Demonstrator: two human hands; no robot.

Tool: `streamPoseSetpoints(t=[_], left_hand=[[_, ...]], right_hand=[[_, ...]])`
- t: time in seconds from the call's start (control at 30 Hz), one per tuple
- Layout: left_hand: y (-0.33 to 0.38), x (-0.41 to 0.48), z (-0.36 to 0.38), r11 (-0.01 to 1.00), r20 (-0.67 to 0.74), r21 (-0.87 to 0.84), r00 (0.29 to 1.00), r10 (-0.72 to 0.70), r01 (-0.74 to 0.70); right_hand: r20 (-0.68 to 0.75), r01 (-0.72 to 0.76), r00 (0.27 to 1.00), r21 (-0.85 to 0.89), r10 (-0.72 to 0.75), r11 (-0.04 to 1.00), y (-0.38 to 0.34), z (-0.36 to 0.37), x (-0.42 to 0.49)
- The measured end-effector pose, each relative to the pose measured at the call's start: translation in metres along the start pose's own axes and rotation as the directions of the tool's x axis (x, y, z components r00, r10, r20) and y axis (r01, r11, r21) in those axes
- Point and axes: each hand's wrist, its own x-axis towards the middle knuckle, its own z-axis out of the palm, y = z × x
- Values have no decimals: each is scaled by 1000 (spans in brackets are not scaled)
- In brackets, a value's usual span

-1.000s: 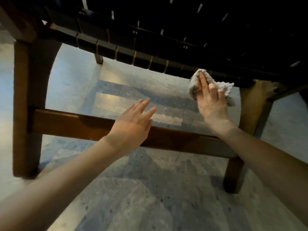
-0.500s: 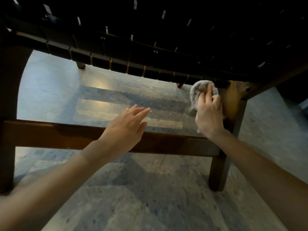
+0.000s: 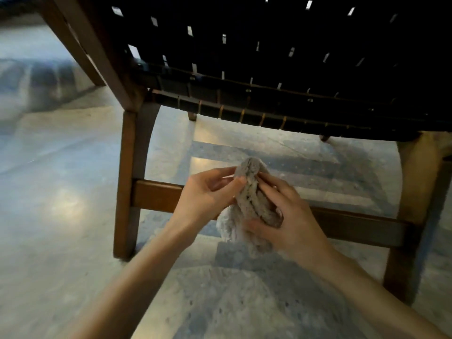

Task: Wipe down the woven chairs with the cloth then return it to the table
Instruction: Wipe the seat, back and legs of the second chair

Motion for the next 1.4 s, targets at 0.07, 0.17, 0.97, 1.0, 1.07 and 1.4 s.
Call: streamPoseSetpoints(t=[0.07, 0.17, 0.97, 1.0, 1.07, 1.4], left_hand=[[0, -3, -10, 999, -46, 48, 999, 15, -13], [-3, -5, -26, 992, -69, 122, 997, 40, -32], [20, 15, -117, 250, 110, 910, 775, 622, -330], [8, 13, -122, 221, 141, 923, 812, 567, -315], [-16, 7, -132, 137, 214, 949, 898, 384, -285], [-47, 22, -137, -63, 338, 941, 929, 149, -332]], right_hand=[[-48, -6, 999, 93, 10, 996, -7, 10, 6], [-168, -30, 984, 174, 59, 984, -15, 24, 15], [-96, 157, 972, -405, -212, 901, -21, -3, 65], [6, 132, 990, -360, -140, 924, -17, 6, 58], [202, 143, 976, -307, -82, 941, -8, 24, 48], [226, 205, 966, -352, -129, 913, -9, 84, 78]])
